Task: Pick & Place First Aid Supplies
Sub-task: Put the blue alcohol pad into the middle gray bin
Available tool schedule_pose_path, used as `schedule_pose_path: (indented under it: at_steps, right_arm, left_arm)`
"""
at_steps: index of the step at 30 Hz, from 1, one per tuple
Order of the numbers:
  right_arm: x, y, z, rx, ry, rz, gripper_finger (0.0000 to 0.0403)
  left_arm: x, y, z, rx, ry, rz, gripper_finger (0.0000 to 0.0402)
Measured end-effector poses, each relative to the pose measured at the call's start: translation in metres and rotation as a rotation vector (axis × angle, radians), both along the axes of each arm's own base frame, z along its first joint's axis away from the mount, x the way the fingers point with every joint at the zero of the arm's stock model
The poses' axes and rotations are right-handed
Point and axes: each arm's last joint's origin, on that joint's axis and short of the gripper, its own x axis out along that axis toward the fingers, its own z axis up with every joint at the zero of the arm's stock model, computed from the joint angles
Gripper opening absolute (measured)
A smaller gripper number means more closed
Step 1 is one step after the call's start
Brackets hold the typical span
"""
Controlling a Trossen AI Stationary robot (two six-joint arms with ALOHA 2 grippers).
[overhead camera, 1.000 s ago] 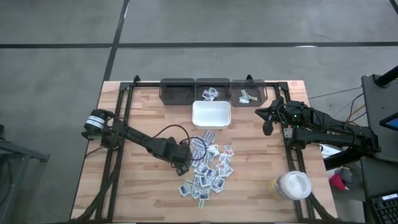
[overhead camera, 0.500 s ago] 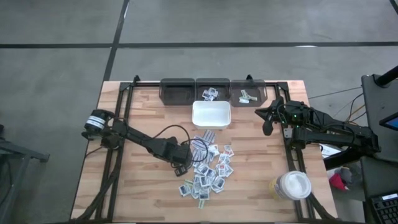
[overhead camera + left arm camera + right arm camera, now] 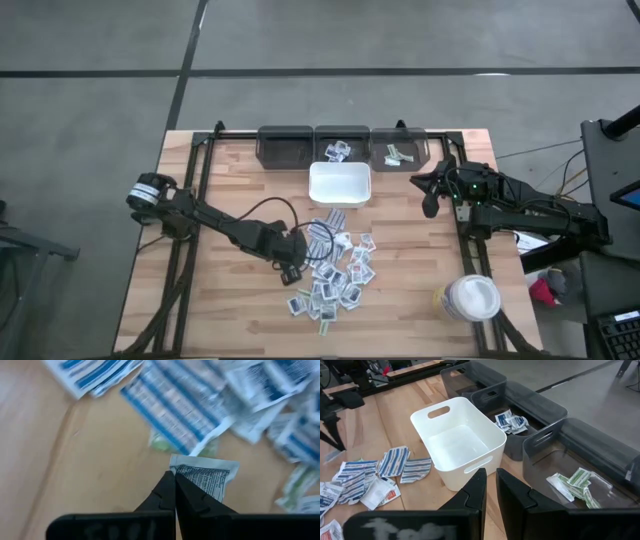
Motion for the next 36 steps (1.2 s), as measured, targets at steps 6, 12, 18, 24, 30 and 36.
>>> schedule_pose_path:
  at_steps: [6, 12, 18, 24, 30, 36]
  right_arm:
    - [0.0, 0.0, 0.0, 0.0, 0.0, 0.0, 0.0038]
    - [0.0, 0.0, 0.0, 0.0, 0.0, 0.0, 0.0038]
    - [0.0, 0.0, 0.0, 0.0, 0.0, 0.0, 0.0038]
    - [0.0, 0.0, 0.0, 0.0, -0.001, 0.0, 0.0038]
    - [0.0, 0.0, 0.0, 0.0, -0.001, 0.0, 0.0038]
    - [0.0, 0.0, 0.0, 0.0, -0.001, 0.0, 0.0038]
  left_arm:
    - [0.012, -0.006, 0.015, -0.09, -0.167, -0.094, 0.0]
    - [0.02, -0.009, 0.031, -0.141, -0.332, -0.148, 0.0]
    - [0.031, -0.009, 0.052, -0.126, -0.558, -0.214, 0.0]
    - [0.041, 0.001, 0.074, -0.083, -0.784, -0.261, 0.0]
    - [0.048, 0.009, 0.096, -0.05, -1.022, -0.329, 0.0]
    - [0.05, 0.021, 0.105, -0.038, -1.111, -0.305, 0.0]
